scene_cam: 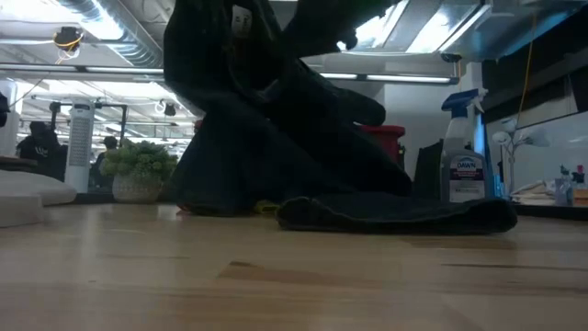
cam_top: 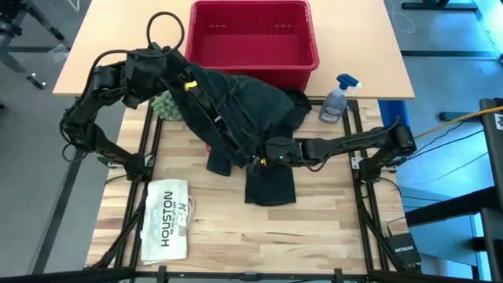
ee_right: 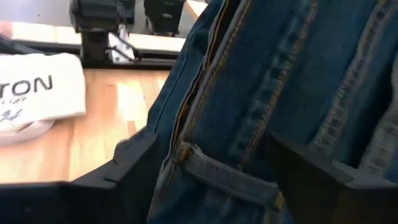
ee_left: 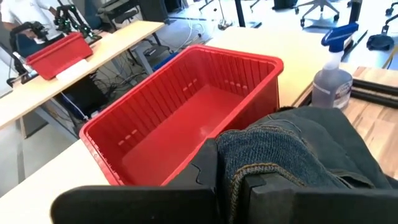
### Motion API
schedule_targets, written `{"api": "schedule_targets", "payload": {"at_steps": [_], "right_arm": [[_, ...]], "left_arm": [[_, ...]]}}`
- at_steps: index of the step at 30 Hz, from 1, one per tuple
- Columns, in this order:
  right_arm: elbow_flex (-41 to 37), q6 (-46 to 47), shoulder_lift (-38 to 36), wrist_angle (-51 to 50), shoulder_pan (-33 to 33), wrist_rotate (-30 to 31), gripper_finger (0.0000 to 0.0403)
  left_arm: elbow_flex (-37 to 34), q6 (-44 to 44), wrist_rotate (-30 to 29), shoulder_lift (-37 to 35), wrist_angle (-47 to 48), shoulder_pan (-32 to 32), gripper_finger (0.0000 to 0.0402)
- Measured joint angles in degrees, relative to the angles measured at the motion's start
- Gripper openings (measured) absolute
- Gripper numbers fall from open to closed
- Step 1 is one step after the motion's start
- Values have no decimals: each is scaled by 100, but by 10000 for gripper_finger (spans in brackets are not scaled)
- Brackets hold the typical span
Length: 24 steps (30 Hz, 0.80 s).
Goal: Fold laundry
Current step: Fold the black jean
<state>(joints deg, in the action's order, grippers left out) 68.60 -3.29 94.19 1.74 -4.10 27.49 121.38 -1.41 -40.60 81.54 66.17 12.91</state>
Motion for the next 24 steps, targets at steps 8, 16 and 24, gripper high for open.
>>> {"api": "schedule_targets", "payload": {"at_steps": [8,16,24], "right_arm": [[2,41,406,86,-4,1276,285],[-3,237,140,-133,203,2050,202],[613,-251,-1035,-1505,599,1272,9]], "left_arm": [[0,72,81,0,-76,-13,0],[0,79,79,0,-15,-95,0],[9,-264,75,-78,-17,-119,0]]}}
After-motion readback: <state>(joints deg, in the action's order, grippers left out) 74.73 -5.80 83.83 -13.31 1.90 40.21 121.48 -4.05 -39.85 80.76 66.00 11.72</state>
